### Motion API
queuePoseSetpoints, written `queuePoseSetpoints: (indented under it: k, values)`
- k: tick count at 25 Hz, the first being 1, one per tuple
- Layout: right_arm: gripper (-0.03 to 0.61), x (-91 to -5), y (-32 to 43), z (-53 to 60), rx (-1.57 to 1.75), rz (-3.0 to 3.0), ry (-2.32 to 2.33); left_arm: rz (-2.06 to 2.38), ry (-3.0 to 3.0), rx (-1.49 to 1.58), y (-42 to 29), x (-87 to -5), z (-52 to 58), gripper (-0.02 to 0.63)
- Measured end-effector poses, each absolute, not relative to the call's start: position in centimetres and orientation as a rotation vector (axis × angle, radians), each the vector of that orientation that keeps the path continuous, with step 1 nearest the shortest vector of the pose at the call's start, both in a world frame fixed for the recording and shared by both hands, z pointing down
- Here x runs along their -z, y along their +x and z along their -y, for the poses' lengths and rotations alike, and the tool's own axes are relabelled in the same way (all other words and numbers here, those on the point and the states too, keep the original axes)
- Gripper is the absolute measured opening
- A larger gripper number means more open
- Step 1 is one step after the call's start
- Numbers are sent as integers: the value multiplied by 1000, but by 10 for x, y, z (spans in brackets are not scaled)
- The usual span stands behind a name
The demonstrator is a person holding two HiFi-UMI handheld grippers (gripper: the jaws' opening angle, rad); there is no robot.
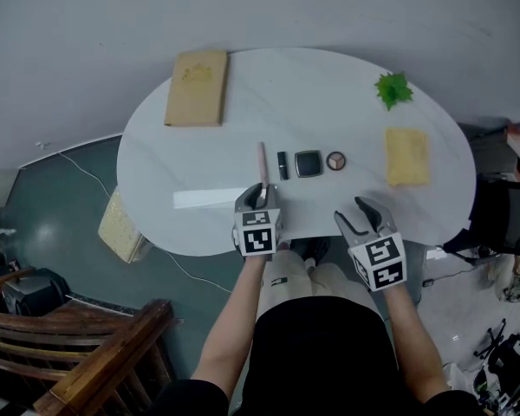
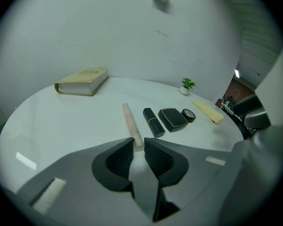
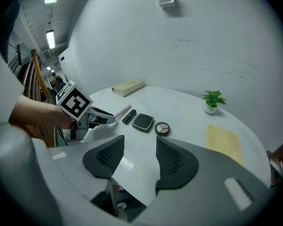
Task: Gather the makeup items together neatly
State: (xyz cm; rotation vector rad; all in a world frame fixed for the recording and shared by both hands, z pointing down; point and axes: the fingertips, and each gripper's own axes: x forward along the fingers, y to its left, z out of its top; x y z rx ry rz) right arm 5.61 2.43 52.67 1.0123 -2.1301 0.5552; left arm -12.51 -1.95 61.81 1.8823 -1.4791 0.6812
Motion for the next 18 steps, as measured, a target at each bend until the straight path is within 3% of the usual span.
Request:
queuePoseSetpoints:
  k: [18]
  values:
    - [222, -529, 63, -32, -560, 2131, 1004, 1494, 1896, -701, -120, -629, 9, 72]
